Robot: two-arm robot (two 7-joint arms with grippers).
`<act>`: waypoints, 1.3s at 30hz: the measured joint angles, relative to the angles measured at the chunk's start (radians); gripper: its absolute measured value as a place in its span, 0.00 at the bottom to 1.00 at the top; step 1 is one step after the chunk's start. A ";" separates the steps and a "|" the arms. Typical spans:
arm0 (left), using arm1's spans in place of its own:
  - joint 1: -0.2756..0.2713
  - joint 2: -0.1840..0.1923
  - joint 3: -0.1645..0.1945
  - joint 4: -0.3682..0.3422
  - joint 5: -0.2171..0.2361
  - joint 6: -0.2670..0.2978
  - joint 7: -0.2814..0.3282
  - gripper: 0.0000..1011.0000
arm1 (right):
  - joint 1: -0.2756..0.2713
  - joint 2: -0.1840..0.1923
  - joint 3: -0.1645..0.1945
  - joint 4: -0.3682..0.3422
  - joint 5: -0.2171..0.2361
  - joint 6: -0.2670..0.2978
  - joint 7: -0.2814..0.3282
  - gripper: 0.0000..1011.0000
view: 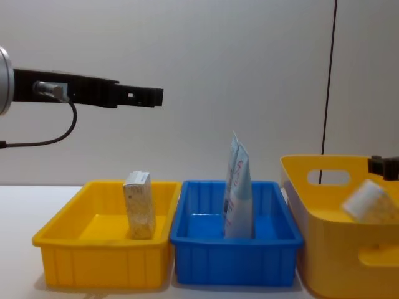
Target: Bimanual collaborative sorting of washing and personal care products
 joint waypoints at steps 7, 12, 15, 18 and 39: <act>0.000 0.000 0.000 0.000 0.000 0.000 0.001 0.99 | 0.002 -0.008 0.000 0.004 -0.005 0.008 -0.012 0.92; 0.000 0.000 0.000 0.000 0.000 0.000 0.001 0.99 | 0.003 -0.012 0.000 0.006 -0.006 0.012 -0.018 0.99; 0.000 0.000 0.000 0.000 0.000 0.000 0.001 0.99 | 0.003 -0.013 0.000 0.007 -0.007 0.013 -0.020 0.99; 0.000 0.000 0.000 0.000 0.000 0.000 0.001 0.99 | 0.003 -0.014 0.000 0.005 -0.007 0.015 -0.019 0.99; 0.000 0.000 0.000 0.000 0.000 0.000 0.001 0.99 | -0.012 0.005 -0.008 -0.112 0.075 0.106 0.136 0.99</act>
